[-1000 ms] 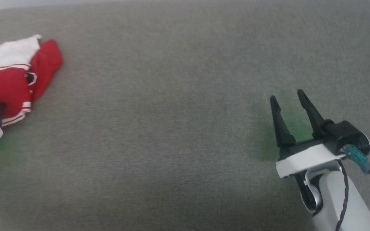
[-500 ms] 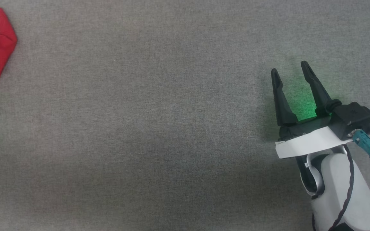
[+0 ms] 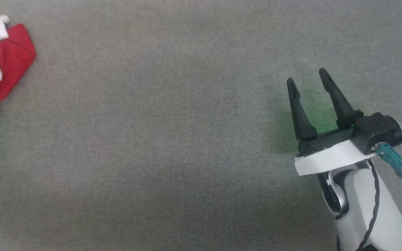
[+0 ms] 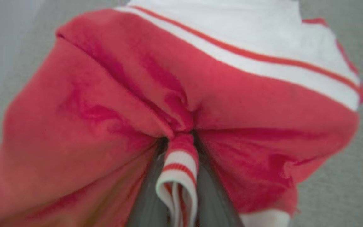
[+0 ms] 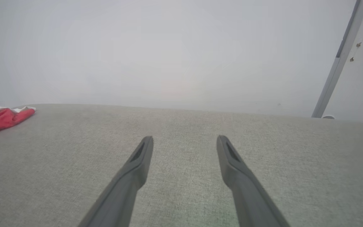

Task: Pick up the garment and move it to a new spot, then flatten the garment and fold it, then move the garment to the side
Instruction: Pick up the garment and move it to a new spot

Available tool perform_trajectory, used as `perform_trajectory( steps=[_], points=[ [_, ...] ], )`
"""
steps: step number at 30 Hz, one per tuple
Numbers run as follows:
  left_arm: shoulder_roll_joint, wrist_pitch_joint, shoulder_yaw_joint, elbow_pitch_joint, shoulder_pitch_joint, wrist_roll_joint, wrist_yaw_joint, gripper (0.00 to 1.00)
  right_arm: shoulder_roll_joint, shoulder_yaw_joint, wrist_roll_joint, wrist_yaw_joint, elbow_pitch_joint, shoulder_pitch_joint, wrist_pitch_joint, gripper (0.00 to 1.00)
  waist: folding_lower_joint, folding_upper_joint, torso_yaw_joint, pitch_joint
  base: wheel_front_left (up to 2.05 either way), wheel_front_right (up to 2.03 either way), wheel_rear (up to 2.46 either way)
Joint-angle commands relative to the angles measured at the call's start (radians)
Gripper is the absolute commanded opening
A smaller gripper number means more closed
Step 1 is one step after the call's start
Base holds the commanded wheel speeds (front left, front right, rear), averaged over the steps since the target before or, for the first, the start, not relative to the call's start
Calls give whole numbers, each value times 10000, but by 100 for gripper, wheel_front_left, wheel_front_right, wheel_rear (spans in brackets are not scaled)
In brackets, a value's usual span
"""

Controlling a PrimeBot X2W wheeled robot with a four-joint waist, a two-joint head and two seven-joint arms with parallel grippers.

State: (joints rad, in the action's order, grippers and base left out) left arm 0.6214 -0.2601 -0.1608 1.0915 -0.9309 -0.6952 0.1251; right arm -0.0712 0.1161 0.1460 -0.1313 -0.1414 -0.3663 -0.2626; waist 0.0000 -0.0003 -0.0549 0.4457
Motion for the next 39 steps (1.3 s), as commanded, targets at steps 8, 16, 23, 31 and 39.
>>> perform_trajectory(
  steps=[8,16,23,31,39],
  points=[
    [-95,1590,-1014,-857,-486,486,58,0,124,122,227,10,-295,469,-29,100,0,3,-117,-1320,0,0,0],
    [-264,1565,-2813,-3075,-615,-82,58,0,209,-37,488,10,-348,917,-29,100,0,3,-858,-1922,0,0,0],
    [-503,647,-4495,-5278,-734,-983,58,0,217,-180,1050,10,-221,1201,-29,100,0,3,-1845,-1914,0,0,0],
    [-1224,23,-6271,-6083,-875,-1417,58,0,217,-97,1759,9,-74,1051,-29,100,0,3,-3292,-1398,0,0,0],
    [-1784,163,-7166,-5964,-1546,-2254,57,0,223,-159,2402,9,-75,1021,-29,100,0,3,-4444,-824,0,0,0]
  ],
)
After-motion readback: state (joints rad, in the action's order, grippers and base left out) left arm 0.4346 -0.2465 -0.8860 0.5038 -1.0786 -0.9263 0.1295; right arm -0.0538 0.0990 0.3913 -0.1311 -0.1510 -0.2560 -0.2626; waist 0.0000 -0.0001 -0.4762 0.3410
